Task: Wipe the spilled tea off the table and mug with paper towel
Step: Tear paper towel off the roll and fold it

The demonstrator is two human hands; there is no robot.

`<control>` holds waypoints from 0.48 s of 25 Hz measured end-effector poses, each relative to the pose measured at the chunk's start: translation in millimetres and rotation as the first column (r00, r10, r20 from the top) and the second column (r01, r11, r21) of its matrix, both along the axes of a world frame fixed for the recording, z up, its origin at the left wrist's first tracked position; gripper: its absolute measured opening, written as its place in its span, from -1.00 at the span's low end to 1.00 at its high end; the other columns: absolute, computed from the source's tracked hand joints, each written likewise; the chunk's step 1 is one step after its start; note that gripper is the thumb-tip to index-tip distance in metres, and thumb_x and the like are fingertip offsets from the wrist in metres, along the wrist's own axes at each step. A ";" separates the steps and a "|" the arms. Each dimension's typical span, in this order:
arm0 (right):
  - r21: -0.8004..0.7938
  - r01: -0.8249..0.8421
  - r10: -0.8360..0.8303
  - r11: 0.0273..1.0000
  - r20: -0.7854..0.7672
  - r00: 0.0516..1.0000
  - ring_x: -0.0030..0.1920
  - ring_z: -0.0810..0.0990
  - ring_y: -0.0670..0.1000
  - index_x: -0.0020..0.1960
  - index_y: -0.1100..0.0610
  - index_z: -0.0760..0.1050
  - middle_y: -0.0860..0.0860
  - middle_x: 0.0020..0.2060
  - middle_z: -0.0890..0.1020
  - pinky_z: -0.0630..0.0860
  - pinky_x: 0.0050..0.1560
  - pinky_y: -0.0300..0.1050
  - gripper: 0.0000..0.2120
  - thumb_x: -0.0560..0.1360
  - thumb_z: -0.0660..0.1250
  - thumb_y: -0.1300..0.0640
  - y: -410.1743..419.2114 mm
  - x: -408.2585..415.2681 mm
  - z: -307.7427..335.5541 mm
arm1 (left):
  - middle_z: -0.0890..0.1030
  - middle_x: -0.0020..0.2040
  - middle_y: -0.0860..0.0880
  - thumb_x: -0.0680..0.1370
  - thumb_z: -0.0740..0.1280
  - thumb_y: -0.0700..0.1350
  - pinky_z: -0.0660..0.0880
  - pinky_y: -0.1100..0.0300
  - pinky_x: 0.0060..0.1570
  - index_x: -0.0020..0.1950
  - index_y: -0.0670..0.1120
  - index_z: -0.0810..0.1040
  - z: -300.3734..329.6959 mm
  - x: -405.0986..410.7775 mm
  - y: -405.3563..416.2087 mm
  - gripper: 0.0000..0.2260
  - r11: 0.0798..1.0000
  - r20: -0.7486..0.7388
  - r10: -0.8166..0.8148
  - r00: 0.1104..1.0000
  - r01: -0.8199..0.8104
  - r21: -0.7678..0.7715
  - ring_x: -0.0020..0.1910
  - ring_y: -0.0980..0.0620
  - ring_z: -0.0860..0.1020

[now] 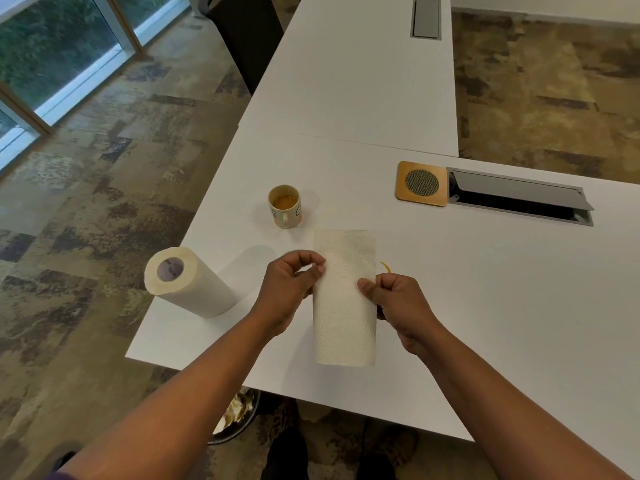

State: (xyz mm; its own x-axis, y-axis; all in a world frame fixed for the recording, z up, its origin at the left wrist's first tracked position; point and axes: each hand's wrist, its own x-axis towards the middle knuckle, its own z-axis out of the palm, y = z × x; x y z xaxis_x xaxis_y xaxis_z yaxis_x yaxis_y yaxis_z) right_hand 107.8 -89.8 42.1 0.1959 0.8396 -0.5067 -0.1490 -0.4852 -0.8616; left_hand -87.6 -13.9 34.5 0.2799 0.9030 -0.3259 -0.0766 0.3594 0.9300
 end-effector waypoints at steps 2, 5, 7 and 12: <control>-0.002 0.001 -0.001 1.000 0.006 1.000 -0.24 0.64 0.04 -0.20 0.33 0.58 0.13 -0.25 0.68 0.61 -0.13 -0.02 -0.71 0.53 0.46 0.10 0.2 2.7 0.2 | 0.74 0.06 -0.01 0.57 0.40 -0.30 0.60 0.18 -0.06 -0.02 0.01 0.76 -2.4 -1.8 -2.8 -0.77 0.999 0.010 -0.049 0.999 0.049 -0.020 0.04 0.01 0.67; 0.000 0.005 -0.005 1.000 0.003 1.000 -0.27 0.66 0.02 -0.26 0.20 0.63 0.08 -0.27 0.71 0.63 -0.16 -0.06 -0.76 0.53 0.46 0.10 -0.2 5.3 0.5 | 0.72 0.15 0.02 0.58 0.38 -0.33 0.63 0.11 0.02 0.12 0.02 0.73 -2.0 -5.4 -0.4 -0.71 0.991 0.047 -0.115 0.992 0.118 -0.060 0.11 -0.03 0.69; 0.006 0.013 -0.013 1.000 0.000 1.000 -0.27 0.65 -0.01 -0.27 0.21 0.63 0.07 -0.28 0.70 0.62 -0.21 -0.12 -0.76 0.53 0.46 0.11 -1.5 6.9 -0.3 | 0.72 0.15 0.03 0.56 0.39 -0.35 0.64 0.07 0.05 0.20 0.00 0.70 -1.7 -7.5 0.5 -0.68 0.980 0.065 -0.170 0.983 0.175 -0.089 0.10 -0.04 0.69; 0.006 0.031 -0.031 1.000 -0.002 1.000 -0.30 0.61 0.00 -0.26 0.24 0.57 0.06 -0.32 0.63 0.58 -0.25 -0.14 -0.74 0.53 0.47 0.11 -4.1 8.2 -1.1 | 0.75 0.02 -0.04 0.53 0.44 -0.33 0.61 0.20 -0.08 -0.05 -0.04 0.77 -0.4 -5.8 -5.3 -0.79 0.987 0.021 -0.130 0.991 0.131 -0.096 0.01 0.00 0.69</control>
State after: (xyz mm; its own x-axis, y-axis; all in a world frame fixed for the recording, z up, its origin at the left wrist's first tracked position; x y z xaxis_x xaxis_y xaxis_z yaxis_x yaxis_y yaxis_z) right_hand 116.1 -93.9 41.0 0.2210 0.8363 -0.5018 -0.1654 -0.4750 -0.8643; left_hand -93.4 -19.1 34.1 0.3987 0.8226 -0.4053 -0.0362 0.4558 0.8894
